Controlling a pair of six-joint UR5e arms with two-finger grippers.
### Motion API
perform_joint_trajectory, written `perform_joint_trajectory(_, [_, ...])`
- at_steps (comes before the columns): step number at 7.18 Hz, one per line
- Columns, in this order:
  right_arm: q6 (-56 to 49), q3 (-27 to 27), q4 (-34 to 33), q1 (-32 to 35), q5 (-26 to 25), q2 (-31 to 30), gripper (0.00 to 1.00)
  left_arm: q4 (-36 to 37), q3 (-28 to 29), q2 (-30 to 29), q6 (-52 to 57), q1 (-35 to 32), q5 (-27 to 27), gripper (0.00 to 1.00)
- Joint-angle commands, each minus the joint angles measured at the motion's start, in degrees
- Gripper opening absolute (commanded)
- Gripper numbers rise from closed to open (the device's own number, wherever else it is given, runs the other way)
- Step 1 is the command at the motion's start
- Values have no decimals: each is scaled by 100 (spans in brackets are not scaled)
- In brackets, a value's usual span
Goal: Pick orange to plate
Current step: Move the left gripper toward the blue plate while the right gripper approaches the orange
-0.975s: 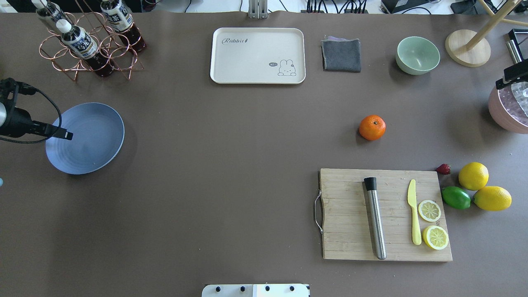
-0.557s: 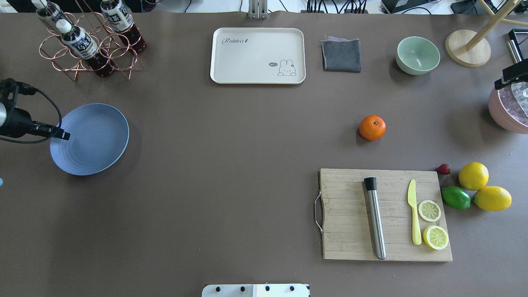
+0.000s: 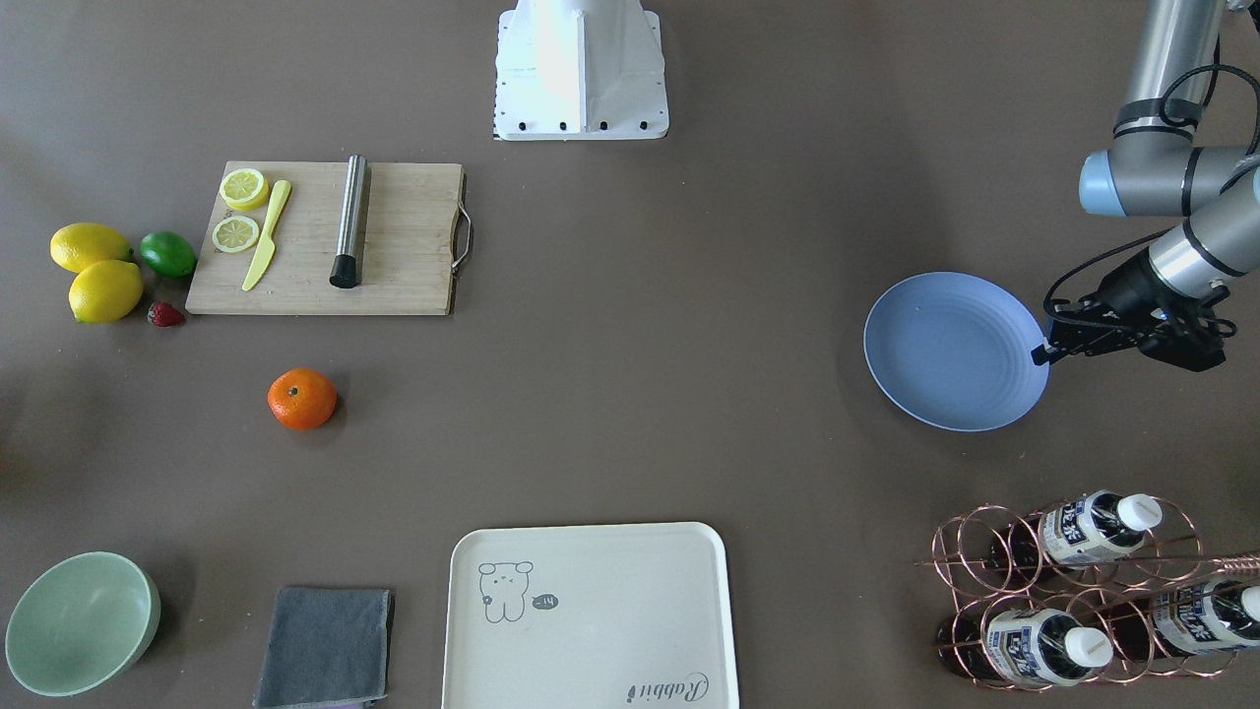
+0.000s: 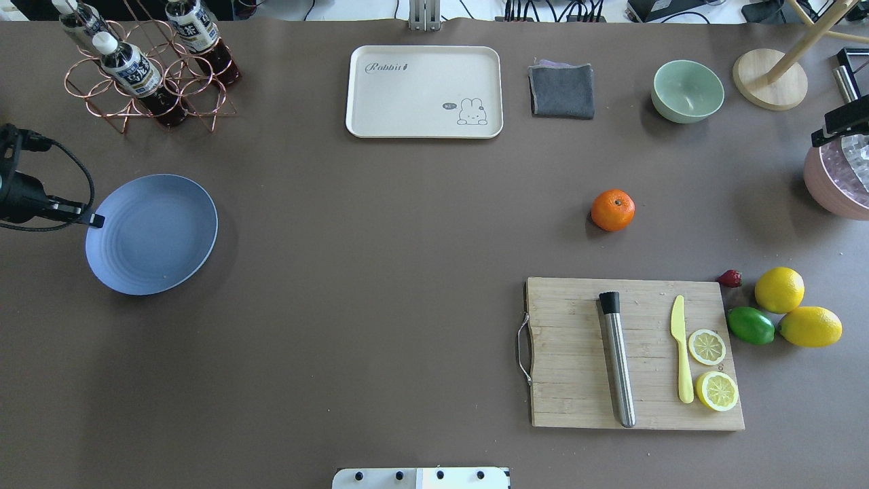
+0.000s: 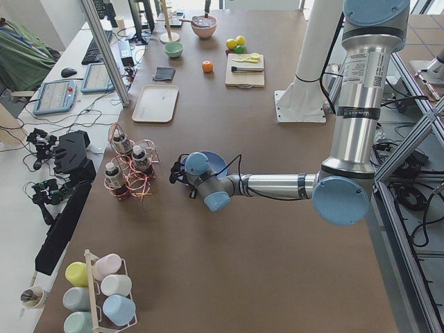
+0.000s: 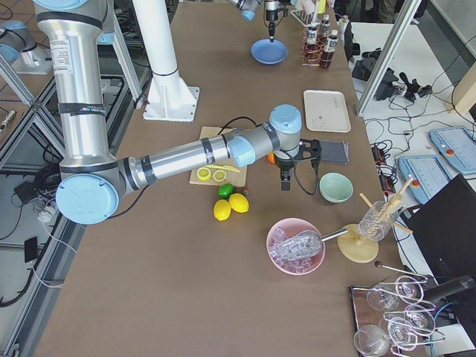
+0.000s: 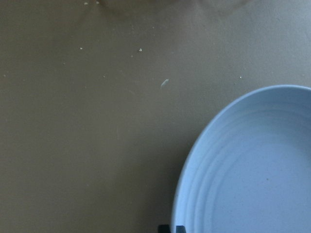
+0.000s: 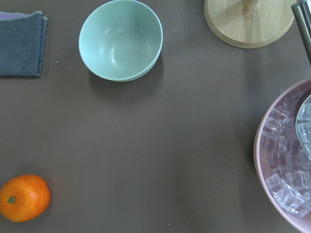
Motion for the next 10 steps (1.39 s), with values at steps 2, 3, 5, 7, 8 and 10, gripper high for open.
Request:
perform_joint_trajectory(2, [608,56,0,-488,-281,292,100,447,-913,-243,-1295,-306,-598,0])
perform_joint_trajectory(3, [1169,47,0,-883,-560,537,100,447,-1177,-260,-1735,-79,-128,0])
perform_joint_trajectory(5, [2101,30,0,-1569,-1008,1082,100,1146,-1740,-610,-2520,895,909,0])
perform_joint_trajectory(7, [2475,-137,-9,-2133,-1458,1444,100,2122,-2057,-1303,-3126,1782,1876,0])
perform_joint_trajectory(8, [2475,-311,-9,-2161,-1468,1593,100,2396,-2050,-1655,-3537,2222,2273,0])
perform_joint_trajectory(10, [2475,-480,-9,-2379,-1687,1638,100,2644,-2050,-2009,-4040,2926,3021,0])
